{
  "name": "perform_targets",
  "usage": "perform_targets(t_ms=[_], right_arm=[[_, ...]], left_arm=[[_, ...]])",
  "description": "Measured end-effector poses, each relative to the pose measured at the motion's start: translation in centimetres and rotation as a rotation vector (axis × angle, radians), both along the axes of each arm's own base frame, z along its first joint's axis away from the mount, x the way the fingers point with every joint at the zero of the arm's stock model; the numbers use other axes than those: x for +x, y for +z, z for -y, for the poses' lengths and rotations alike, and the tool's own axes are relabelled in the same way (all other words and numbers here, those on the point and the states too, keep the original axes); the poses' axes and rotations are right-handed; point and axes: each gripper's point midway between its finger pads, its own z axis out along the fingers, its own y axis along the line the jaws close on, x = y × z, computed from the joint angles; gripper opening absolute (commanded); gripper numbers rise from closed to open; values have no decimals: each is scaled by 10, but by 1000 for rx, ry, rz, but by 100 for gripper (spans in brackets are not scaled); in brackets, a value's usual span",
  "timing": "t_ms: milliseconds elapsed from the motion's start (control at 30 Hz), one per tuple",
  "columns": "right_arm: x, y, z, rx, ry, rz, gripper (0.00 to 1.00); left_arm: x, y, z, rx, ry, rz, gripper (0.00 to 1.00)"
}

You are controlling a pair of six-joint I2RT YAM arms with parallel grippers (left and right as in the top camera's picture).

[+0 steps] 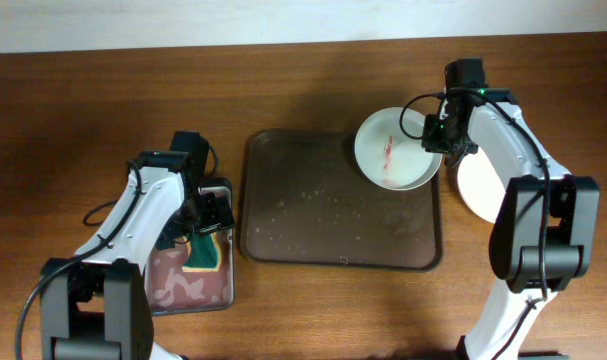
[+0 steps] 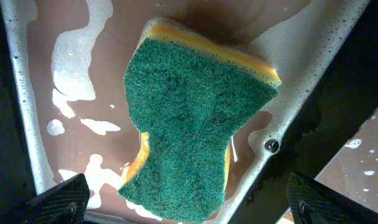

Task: Clean dirty plates on tray and stack at the side
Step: 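Grip the last stained plate's rim with right gripper, pull it to tray center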

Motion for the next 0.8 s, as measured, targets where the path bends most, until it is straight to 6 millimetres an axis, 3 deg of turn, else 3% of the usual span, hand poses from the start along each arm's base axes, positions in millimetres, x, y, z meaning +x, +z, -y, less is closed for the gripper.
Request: perform_targets(t_ms=[33, 167, 333, 467, 667, 733, 800], right_arm=[[0, -5, 2, -3, -4, -9, 12], [-6, -14, 7, -10, -14, -44, 4], [-24, -18, 2, 15, -2, -120, 4], [-55, -20, -27, 137, 66, -246, 4], [-101, -16, -81, 160, 201, -423, 4], [-108, -16, -96, 157, 231, -442, 33], [-112, -13, -111, 176, 259, -449, 43]], left_arm=[[0, 0, 0, 0, 0, 0, 99], [0, 0, 0, 0, 0, 0, 99], [0, 0, 0, 0, 0, 0, 99], [0, 0, 0, 0, 0, 0, 99], [0, 0, 0, 0, 0, 0, 99], [0, 0, 0, 0, 0, 0, 100], [0, 0, -1, 5, 0, 1, 100]])
